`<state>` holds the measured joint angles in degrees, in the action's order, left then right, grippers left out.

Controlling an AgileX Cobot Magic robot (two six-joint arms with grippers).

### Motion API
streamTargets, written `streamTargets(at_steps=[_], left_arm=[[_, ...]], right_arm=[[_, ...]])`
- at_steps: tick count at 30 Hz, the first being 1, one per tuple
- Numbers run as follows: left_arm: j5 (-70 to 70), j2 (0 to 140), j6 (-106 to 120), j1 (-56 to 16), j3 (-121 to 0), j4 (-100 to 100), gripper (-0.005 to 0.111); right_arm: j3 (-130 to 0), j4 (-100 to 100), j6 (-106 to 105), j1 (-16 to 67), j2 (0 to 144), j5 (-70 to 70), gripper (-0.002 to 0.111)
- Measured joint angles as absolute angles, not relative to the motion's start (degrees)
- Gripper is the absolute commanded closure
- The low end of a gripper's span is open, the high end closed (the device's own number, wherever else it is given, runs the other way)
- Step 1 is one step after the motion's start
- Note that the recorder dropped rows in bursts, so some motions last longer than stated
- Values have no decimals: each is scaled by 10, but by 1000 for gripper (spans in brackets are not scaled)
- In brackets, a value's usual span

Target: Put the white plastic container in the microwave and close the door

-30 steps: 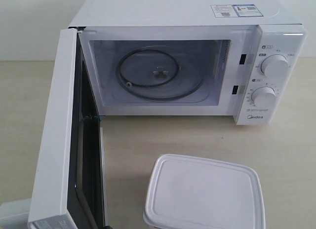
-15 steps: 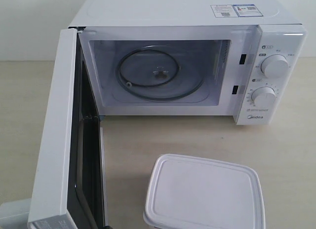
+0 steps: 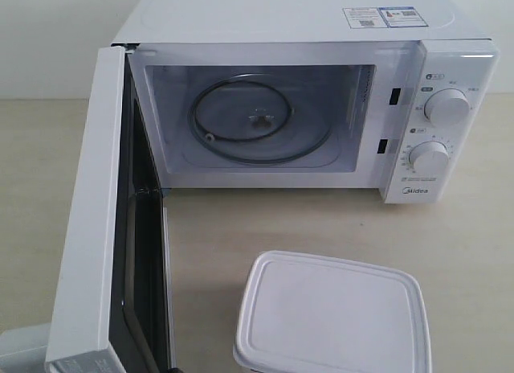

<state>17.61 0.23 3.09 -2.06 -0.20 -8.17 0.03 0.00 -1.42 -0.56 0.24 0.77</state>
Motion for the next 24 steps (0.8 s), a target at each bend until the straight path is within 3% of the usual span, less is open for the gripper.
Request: streamTargets(at_steps=[5,13,24], left_arm=[[176,2,31,-21,-2,-82,102],[176,2,31,-21,-2,-82,102],[176,2,31,-21,-2,-82,102]], right_arm=[[-27,0,-37,-6,38,50,109],[-94,-3,-39,-6,317,196,109],[-95,-3,-36,-6,338,244,109]])
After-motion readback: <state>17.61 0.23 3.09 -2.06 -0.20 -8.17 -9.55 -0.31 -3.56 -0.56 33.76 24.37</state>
